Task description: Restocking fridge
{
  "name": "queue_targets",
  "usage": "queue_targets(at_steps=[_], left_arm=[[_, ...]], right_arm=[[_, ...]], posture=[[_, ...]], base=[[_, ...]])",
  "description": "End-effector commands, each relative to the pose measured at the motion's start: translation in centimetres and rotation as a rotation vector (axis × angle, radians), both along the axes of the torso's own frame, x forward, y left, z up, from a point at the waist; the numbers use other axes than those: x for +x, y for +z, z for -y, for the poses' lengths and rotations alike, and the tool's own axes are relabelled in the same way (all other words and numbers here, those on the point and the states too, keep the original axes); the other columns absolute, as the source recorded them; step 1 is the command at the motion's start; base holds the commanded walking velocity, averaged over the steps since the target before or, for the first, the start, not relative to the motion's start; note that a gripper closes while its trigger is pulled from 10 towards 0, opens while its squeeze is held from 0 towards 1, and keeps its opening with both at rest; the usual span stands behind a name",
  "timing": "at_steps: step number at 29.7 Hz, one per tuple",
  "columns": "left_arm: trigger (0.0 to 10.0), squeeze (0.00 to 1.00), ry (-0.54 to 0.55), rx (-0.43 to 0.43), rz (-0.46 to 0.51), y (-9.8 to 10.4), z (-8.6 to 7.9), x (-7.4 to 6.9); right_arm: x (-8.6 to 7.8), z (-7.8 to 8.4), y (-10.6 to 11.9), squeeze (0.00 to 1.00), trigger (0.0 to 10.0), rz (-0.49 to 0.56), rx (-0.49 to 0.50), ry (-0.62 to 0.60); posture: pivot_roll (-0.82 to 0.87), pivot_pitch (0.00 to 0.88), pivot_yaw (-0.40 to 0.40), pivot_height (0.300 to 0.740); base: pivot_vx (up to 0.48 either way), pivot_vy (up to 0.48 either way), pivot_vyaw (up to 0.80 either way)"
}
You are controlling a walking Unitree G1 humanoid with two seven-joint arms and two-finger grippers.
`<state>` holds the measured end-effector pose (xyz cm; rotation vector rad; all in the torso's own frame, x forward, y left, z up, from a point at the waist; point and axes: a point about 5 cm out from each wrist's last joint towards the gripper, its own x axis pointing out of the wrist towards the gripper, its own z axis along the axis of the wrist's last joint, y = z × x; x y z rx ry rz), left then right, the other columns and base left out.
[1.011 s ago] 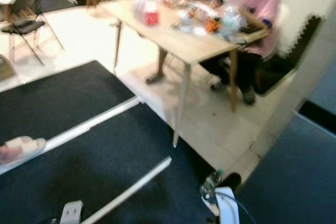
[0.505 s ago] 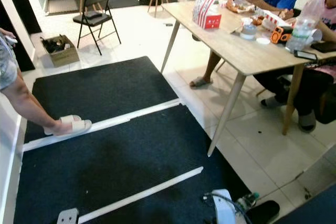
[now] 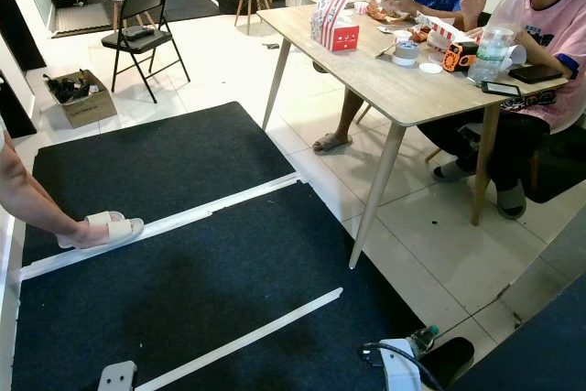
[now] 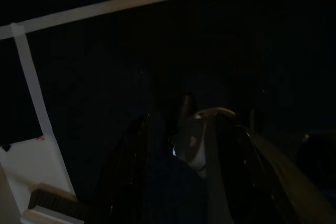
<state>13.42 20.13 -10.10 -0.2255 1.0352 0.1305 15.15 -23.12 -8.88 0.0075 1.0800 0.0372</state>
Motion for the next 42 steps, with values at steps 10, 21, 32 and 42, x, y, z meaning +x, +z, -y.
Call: queue_targets(at_steps=[10,21,32,42], left_arm=[[10.0,0.0,-0.023,-0.008,-0.017,-0.2,0.3,-0.5],[10.0,0.0,-0.03,-0.013,-0.021,-0.2,0.0,-0.5],[10.0,0.0,0.009,-0.001,-0.015,0.1,-1.2,-0.4],[10.0,0.0,0.016,-0.009,-0.033,-0.1,-1.1,-1.0]], right_arm=[[-0.3,-0.2,-0.2,0.0,10.0,-0.008,0.0,-0.026],[-0.2,-0.1,-0.2,0.0,10.0,-0.008,0.0,-0.032],[0.1,0.2,0.0,0.0,10.0,-0.002,-0.007,-0.035],[0.1,0.3,0.1,0.0,10.0,0.002,-0.007,-0.042]], posture=[[-0.05,0.0,-0.007,0.74],[-0.05,0.0,0.003,0.74],[-0.04,0.0,0.0,0.74],[-0.04,0.0,-0.002,0.74]], base=[[0.0,0.0,0.0],[0.095,0.0,0.0],[0.286,0.0,0.0],[0.352,0.0,0.0]])
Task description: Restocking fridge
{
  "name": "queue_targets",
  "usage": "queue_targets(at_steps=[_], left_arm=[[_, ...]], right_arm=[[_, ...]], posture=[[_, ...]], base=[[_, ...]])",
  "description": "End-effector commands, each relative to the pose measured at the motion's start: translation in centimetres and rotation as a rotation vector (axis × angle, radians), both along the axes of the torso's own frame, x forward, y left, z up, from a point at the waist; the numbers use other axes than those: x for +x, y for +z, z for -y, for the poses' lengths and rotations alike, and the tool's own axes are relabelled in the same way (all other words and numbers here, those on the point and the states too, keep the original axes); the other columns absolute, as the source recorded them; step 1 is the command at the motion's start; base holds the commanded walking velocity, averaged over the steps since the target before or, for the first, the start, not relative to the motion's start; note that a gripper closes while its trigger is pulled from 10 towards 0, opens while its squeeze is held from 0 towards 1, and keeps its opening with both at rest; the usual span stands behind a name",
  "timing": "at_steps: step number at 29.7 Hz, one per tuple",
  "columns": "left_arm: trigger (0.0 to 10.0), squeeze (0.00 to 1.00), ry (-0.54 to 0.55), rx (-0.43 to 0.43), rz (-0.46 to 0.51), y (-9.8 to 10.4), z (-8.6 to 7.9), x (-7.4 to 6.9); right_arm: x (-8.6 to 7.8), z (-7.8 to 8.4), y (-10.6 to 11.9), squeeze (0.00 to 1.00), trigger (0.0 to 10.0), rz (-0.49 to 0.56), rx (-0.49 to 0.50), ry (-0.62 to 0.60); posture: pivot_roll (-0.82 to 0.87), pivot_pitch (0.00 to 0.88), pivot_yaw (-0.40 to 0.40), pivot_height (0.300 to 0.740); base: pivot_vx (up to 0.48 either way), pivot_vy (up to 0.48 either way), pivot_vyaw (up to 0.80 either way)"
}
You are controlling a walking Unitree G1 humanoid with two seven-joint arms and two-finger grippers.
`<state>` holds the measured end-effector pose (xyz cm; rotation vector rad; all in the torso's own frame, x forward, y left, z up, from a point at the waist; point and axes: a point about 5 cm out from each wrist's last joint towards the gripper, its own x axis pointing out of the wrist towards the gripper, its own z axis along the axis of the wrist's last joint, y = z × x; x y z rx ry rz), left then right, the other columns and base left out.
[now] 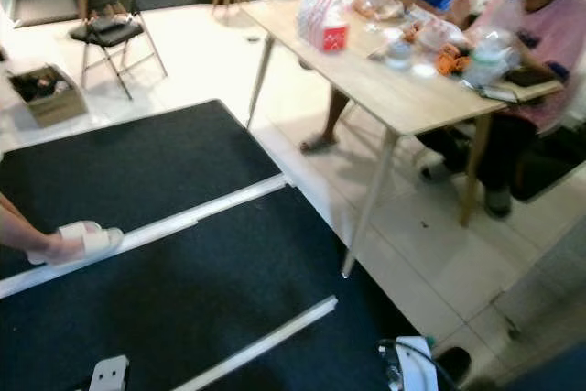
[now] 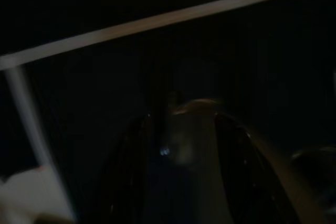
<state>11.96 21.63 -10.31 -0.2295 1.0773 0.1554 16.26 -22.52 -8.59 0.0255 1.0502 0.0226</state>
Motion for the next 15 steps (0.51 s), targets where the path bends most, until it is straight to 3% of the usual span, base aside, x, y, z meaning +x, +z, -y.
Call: queue_targets(at_steps=[1,15], left_arm=[[10.0,0.0,-0.004,-0.016,0.011,0.06,0.49,0.48],[10.0,0.0,-0.025,-0.018,0.005,0.0,0.75,0.44]], right_arm=[[-1.17,0.87,-0.28,0.0,10.0,-0.032,-0.014,-0.019],[-1.38,0.9,-0.36,0.0,10.0,-0.038,-0.019,-0.024]], posture=[[-0.04,0.0,-0.004,0.74],[-0.06,0.0,0.002,0.74]], base=[[0.405,0.0,0.0],[0.421,0.0,0.0]])
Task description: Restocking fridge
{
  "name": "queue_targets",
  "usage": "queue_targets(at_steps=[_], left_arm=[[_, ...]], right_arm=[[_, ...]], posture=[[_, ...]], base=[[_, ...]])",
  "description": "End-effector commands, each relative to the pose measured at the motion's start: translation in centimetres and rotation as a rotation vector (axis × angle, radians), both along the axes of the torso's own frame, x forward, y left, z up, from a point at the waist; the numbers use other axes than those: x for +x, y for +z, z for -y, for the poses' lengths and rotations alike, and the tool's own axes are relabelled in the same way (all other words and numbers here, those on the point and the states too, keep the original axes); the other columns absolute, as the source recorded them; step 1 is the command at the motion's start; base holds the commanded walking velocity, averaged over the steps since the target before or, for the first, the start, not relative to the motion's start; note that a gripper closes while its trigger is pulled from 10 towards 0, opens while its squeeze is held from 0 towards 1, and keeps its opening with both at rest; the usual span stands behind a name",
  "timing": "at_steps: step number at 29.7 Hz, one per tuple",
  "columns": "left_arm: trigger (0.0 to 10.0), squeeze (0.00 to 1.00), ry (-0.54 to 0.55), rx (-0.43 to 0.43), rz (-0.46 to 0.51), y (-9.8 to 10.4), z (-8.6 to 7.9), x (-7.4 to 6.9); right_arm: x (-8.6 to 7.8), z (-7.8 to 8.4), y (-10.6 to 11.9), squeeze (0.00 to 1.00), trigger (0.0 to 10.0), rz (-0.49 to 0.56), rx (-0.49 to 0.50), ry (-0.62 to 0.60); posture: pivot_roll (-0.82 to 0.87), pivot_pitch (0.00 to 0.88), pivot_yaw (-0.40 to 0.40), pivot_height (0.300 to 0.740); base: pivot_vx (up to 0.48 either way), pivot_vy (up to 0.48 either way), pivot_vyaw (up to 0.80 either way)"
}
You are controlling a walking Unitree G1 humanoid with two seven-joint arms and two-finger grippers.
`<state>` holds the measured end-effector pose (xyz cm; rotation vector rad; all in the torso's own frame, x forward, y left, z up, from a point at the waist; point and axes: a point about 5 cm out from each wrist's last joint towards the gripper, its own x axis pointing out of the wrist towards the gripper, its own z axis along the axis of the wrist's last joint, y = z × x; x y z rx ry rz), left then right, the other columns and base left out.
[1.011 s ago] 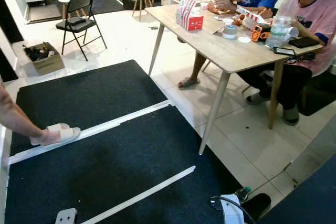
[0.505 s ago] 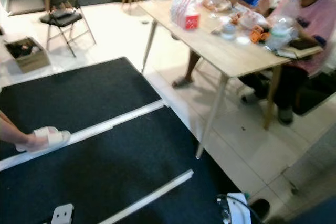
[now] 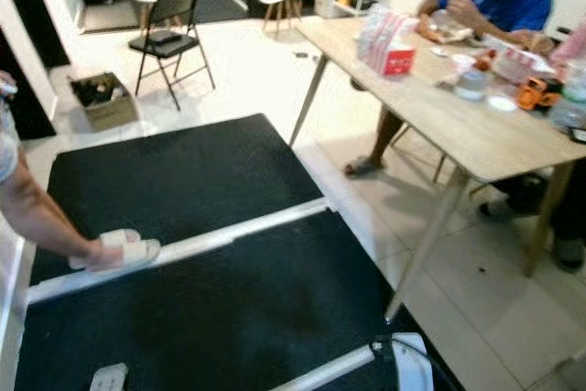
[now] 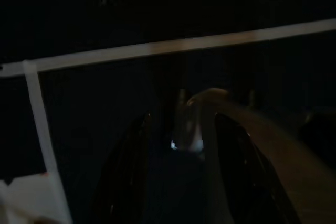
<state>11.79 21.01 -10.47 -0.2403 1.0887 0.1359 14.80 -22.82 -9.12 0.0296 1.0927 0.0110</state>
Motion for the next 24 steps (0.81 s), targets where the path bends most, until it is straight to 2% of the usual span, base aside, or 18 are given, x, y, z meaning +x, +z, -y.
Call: queue_targets(at_steps=[1,5,10,15,24], left_arm=[[10.0,0.0,-0.033,0.002,0.01,0.1,0.2,0.6],[10.0,0.0,-0.037,0.002,0.01,0.1,0.3,0.6],[10.0,0.0,-0.042,0.002,0.009,0.1,0.3,0.6],[10.0,0.0,-0.042,0.007,0.009,0.2,0.0,0.7],[10.0,0.0,-0.043,0.001,0.007,0.1,0.4,0.7]], right_arm=[[0.0,0.5,0.1,0.0,10.0,0.0,-0.018,0.005],[-0.3,0.5,0.0,0.0,10.0,-0.01,-0.02,0.014],[-0.4,0.4,-0.1,0.0,10.0,-0.013,-0.016,0.01],[0.0,-0.4,-0.1,0.0,10.0,0.006,0.006,-0.001],[-0.3,-0.5,-0.2,0.0,10.0,-0.016,0.003,0.027]], posture=[[-0.06,0.0,0.004,0.74],[-0.05,0.0,0.006,0.74],[-0.05,0.0,0.008,0.74],[-0.05,0.0,0.019,0.74],[-0.04,0.0,0.015,0.74]], base=[[0.424,0.0,0.0],[0.427,0.0,0.0],[0.428,0.0,-0.77],[0.423,0.0,0.0],[0.423,0.0,0.0]])
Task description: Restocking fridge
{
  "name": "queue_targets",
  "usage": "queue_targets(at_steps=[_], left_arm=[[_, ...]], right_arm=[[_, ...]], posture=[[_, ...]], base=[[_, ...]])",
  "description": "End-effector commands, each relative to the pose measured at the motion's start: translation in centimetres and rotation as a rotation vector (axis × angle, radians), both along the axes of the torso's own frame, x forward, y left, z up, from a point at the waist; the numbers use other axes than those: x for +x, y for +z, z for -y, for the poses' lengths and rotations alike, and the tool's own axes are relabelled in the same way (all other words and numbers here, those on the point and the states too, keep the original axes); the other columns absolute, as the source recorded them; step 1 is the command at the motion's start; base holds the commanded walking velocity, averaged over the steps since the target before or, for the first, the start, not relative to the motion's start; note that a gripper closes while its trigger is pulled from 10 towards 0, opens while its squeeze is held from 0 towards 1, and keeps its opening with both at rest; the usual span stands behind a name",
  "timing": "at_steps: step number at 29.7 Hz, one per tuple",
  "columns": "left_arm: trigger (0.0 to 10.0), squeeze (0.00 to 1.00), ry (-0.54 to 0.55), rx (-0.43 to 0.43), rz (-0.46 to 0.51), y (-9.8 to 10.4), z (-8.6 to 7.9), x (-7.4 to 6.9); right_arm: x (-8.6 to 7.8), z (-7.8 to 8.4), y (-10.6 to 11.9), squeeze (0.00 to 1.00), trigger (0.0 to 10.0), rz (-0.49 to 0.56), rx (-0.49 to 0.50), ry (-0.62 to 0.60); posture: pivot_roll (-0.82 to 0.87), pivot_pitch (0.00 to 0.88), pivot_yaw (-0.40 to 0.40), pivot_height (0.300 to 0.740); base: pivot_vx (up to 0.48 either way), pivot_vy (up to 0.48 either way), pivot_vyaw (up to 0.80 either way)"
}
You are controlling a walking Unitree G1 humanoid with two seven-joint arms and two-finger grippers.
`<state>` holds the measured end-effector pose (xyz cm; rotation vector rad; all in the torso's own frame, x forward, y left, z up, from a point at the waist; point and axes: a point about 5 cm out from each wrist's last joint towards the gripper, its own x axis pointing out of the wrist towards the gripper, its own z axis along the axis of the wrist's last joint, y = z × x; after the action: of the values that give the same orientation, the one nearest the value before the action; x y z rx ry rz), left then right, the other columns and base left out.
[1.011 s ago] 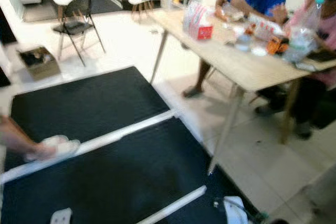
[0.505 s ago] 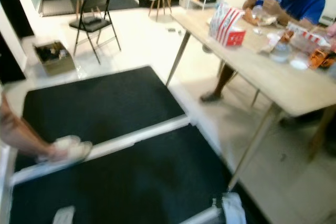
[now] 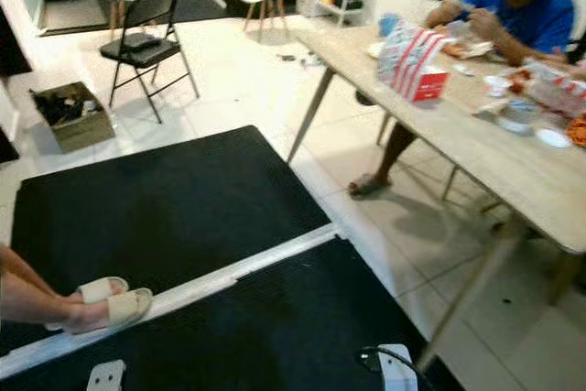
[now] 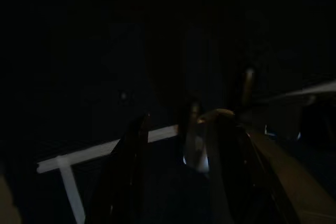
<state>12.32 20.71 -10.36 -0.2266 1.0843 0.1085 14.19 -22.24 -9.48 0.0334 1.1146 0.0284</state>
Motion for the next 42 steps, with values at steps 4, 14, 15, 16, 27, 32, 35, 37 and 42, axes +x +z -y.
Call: queue_targets(at_steps=[4,14,15,16,27,32,35,37,42], left_arm=[[10.0,0.0,-0.013,0.005,-0.011,-0.09,0.01,-0.26],[10.0,0.0,-0.018,0.0,-0.006,-0.05,0.31,0.05],[10.0,0.0,-0.018,0.0,-0.006,-0.05,0.31,0.05],[10.0,0.0,-0.018,0.0,-0.006,-0.05,0.31,0.05],[10.0,0.0,-0.024,0.006,-0.01,-0.06,0.22,-0.04],[10.0,0.0,-0.028,0.004,-0.013,-0.11,0.35,-0.14],[10.0,0.0,-0.028,0.004,-0.013,-0.11,0.35,-0.14],[10.0,0.0,-0.03,0.003,-0.014,-0.13,0.37,-0.18],[10.0,0.0,-0.03,0.001,-0.011,-0.11,0.47,-0.08]], right_arm=[[0.04,-0.05,0.0,0.0,10.0,-0.001,-0.007,0.01],[0.41,-0.22,0.09,0.0,10.0,0.005,-0.006,0.017],[0.41,-0.22,0.09,0.0,10.0,0.005,-0.006,0.017],[0.41,-0.22,0.09,0.0,10.0,0.005,-0.006,0.017],[0.45,0.14,0.19,0.0,10.0,0.012,-0.016,0.013],[0.42,0.15,0.18,0.0,10.0,0.011,-0.018,0.017],[0.42,0.15,0.18,0.0,10.0,0.011,-0.018,0.017],[0.42,0.14,0.18,0.0,10.0,0.01,-0.019,0.02],[0.52,0.05,0.2,0.0,10.0,0.011,-0.019,0.027]], posture=[[-0.04,0.0,0.018,0.74],[-0.04,0.0,0.023,0.74],[-0.04,0.0,0.023,0.74],[-0.04,0.0,0.023,0.74],[-0.04,0.0,0.017,0.74],[-0.03,0.0,0.012,0.74],[-0.03,0.0,0.012,0.74],[-0.03,0.0,0.011,0.74],[-0.03,0.0,0.01,0.74]], base=[[0.428,0.0,-0.79],[0.426,0.0,-0.32],[0.428,0.0,-0.8],[0.428,0.0,-0.8],[0.425,0.0,-0.36],[0.425,0.0,0.0],[0.424,0.0,0.0],[0.424,0.0,0.0],[0.425,0.0,0.0]])
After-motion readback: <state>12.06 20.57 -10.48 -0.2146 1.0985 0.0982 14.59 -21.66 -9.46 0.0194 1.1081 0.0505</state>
